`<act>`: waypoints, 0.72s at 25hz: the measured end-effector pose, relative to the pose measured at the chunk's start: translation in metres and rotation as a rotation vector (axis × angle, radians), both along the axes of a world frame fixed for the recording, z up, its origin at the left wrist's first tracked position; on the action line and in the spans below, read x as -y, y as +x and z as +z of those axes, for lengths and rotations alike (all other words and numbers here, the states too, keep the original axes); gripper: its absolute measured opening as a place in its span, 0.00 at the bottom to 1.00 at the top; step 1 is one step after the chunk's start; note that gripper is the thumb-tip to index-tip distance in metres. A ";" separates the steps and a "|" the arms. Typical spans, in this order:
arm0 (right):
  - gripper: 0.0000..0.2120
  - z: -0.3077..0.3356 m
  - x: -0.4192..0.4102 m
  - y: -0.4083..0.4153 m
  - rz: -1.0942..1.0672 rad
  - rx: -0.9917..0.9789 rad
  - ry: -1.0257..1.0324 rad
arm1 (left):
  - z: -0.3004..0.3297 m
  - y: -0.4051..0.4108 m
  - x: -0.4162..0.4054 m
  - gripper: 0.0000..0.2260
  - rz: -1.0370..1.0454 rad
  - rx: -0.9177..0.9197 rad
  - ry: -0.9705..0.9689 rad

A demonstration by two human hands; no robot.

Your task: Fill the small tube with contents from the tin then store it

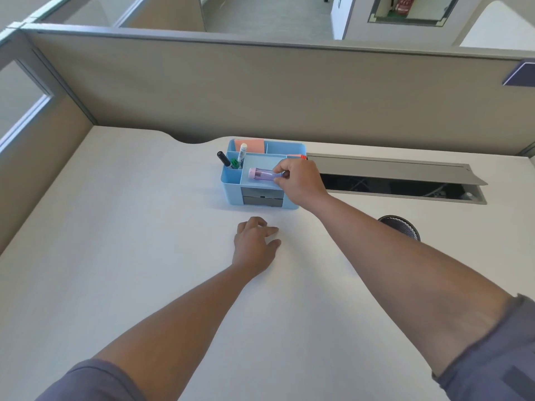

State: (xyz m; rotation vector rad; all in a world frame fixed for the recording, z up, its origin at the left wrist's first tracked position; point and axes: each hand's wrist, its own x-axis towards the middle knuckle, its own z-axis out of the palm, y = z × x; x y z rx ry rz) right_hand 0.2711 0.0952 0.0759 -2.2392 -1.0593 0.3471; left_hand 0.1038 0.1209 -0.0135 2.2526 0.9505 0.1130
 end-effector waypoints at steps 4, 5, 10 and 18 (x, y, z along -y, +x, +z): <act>0.08 0.000 -0.001 0.003 0.014 0.010 -0.012 | -0.002 0.001 0.002 0.15 0.013 0.007 0.004; 0.08 -0.001 -0.001 0.004 0.017 0.008 -0.015 | -0.003 0.001 0.002 0.15 0.014 0.004 0.003; 0.17 0.001 0.000 0.002 0.007 -0.032 -0.008 | -0.003 0.001 0.002 0.15 0.016 -0.002 0.001; 0.19 0.008 0.017 -0.010 -0.014 -0.055 0.042 | 0.002 0.003 0.003 0.17 0.026 -0.047 -0.029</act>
